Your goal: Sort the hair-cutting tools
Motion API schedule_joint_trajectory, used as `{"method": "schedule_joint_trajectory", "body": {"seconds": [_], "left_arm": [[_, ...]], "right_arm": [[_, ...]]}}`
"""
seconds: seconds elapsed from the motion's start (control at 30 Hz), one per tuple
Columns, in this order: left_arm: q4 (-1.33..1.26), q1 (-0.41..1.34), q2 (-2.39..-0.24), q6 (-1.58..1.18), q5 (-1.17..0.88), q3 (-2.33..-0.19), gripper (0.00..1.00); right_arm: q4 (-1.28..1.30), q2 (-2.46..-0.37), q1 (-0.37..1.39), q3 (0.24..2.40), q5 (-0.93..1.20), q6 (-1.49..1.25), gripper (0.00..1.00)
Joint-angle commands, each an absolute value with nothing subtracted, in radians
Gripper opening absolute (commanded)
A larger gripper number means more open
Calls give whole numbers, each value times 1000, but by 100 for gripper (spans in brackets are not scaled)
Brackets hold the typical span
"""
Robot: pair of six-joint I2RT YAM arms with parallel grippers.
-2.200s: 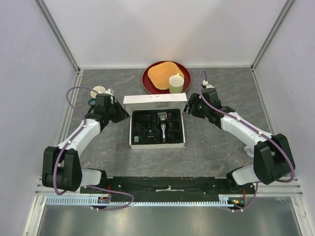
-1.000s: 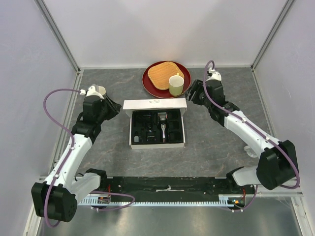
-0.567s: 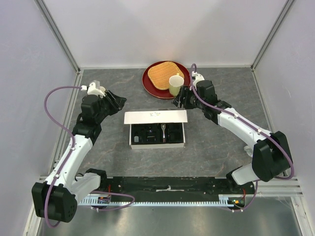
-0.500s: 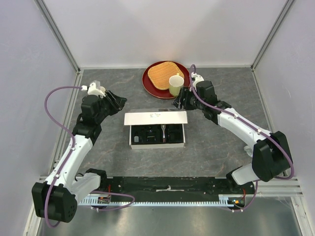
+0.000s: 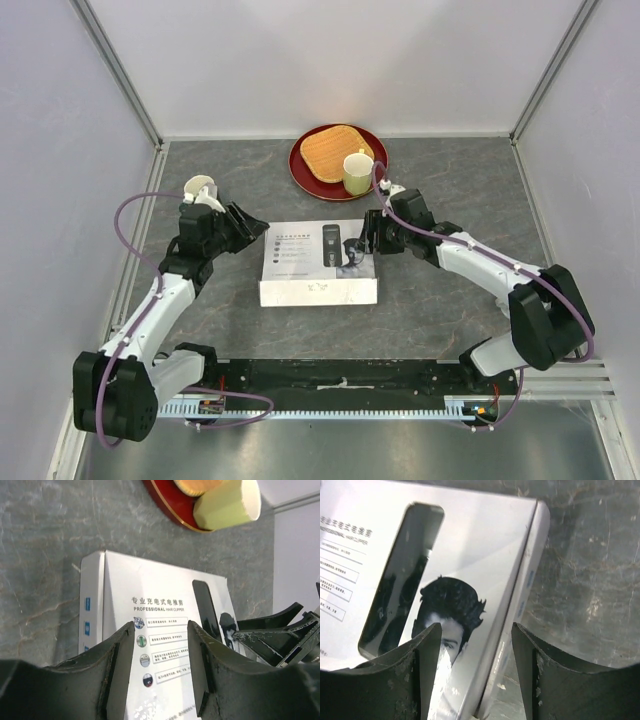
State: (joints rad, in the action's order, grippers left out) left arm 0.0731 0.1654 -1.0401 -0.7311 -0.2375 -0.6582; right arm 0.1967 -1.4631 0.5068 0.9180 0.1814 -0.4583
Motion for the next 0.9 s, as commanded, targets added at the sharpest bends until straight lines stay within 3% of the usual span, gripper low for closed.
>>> {"method": "schedule_joint_trajectory", "body": {"seconds": [0.0, 0.2, 0.37, 0.57, 0.87], "left_arm": [[40, 170, -1051, -762, -304, -623, 52], [67, 170, -1009, -749, -278, -569, 52], [72, 169, -1005, -747, -229, -525, 54], [-52, 170, -1091, -764, -235, -482, 57], [-231, 169, -1296, -758, -394, -483, 58]], "right_arm": [[204, -1416, 520, 877, 144, -462, 66], [207, -1338, 523, 847, 85, -506, 71], [166, -1250, 520, 766, 23, -569, 87], [20, -1284, 522, 701, 107, -623, 98], [-153, -1482, 522, 739, 239, -664, 98]]}}
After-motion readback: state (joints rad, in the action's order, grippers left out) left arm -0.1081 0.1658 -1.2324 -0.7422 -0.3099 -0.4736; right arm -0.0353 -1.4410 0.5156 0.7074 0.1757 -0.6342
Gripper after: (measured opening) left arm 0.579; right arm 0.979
